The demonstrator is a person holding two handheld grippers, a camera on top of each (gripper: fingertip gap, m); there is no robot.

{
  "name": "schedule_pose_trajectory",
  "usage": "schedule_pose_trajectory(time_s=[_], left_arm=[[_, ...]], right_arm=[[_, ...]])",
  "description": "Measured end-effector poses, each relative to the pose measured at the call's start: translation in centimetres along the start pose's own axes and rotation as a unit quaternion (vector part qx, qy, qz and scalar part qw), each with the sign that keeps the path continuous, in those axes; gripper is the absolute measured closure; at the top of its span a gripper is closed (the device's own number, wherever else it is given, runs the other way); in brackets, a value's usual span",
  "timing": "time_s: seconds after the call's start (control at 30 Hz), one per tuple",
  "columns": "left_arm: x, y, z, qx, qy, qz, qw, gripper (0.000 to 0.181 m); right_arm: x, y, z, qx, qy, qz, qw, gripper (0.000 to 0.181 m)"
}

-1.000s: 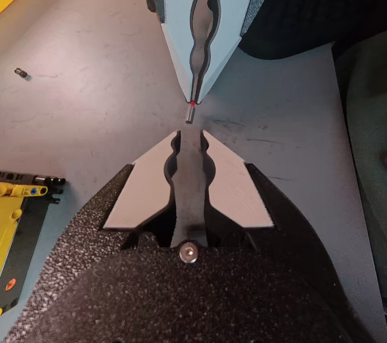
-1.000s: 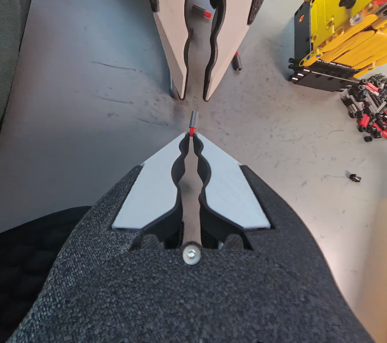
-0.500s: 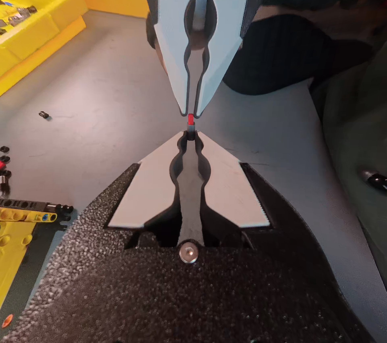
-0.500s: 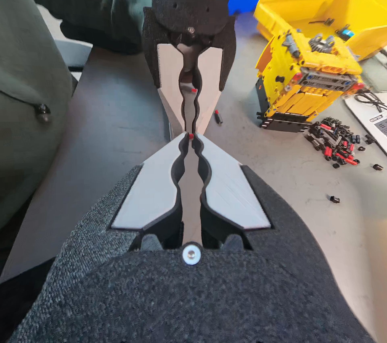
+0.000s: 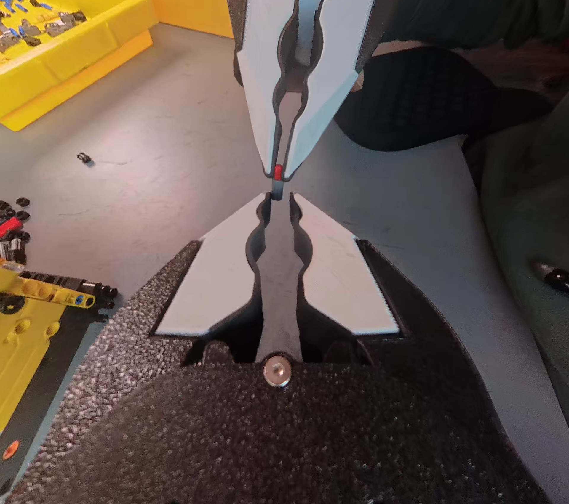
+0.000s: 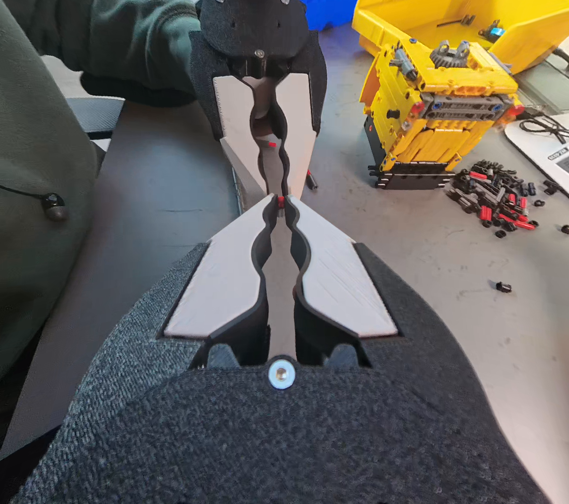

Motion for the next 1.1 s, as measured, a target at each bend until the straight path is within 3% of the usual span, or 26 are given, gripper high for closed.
schedule_pose_trajectory(time_s=[0.13,0.4,0.77,1.1], left_arm=[[0.0,-0.6,1.2,-0.002,-0.040,-0.023,0.999,0.167],[0.7,-0.6,1.4,0.014,-0.059,-0.032,0.998,0.174],[2.2,0.3,2.2,0.082,-0.102,0.054,0.990,0.175],[2.4,-0.5,2.4,0.080,-0.119,0.080,0.986,0.175]], right_arm=[[1.0,0.8,1.0,0.028,-0.052,0.043,0.997,0.178],[2.2,-0.3,1.5,0.103,-0.074,0.089,0.988,0.178],[1.8,-1.4,2.8,-0.029,-0.133,-0.010,0.991,0.173],[2.2,-0.5,2.8,-0.045,-0.149,-0.034,0.987,0.177]])
Point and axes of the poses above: each gripper's, where its closed fingertips meet, x out along the fingers, z out of its underside, y = z × x across the jaws, the point moved 7 cm from there along -x, back along the fingers, and after that the axes turned 1 degree about -y, right-handed, at the moved point
